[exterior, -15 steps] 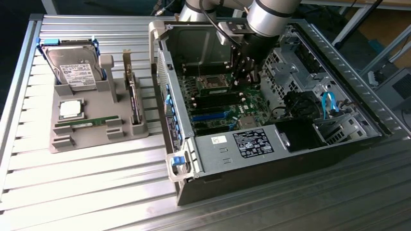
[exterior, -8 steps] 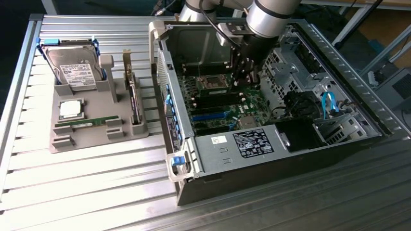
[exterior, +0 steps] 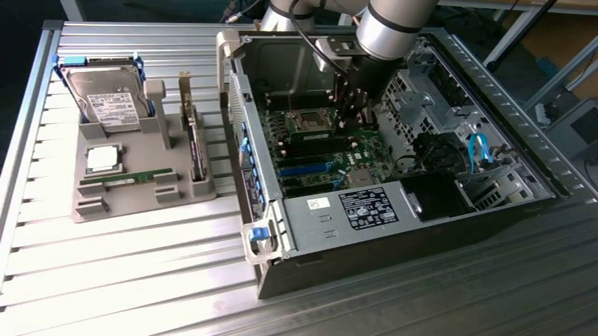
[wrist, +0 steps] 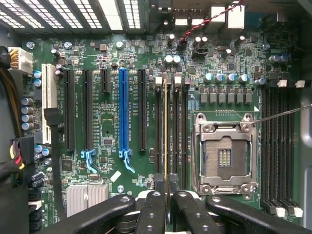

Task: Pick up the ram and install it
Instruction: 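Insert the ram into the slot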

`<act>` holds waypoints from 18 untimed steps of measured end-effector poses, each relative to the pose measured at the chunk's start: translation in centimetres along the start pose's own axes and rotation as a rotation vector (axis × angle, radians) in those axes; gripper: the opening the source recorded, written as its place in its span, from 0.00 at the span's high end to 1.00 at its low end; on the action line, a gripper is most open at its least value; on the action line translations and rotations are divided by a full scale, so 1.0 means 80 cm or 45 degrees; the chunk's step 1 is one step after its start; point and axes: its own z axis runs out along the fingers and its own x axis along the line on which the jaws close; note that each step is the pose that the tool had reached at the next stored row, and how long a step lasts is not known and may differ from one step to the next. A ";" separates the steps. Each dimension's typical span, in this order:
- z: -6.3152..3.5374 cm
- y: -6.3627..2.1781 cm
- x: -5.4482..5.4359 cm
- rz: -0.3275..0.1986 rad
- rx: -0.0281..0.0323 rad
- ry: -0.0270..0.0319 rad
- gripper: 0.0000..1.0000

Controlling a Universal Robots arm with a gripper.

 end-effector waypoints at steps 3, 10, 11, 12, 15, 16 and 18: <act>0.004 0.000 0.000 0.000 0.0000 0.0001 0.87; 0.012 -0.001 0.000 0.001 0.0000 0.0006 0.87; 0.012 -0.001 0.000 0.001 -0.0001 0.0007 0.87; 0.012 -0.001 0.000 0.001 -0.0001 0.0003 0.87; 0.012 -0.001 0.000 0.001 -0.0004 0.0107 0.87; 0.012 -0.001 0.000 0.002 -0.0011 0.0191 0.87; 0.012 -0.001 0.000 0.002 -0.0011 0.0194 0.87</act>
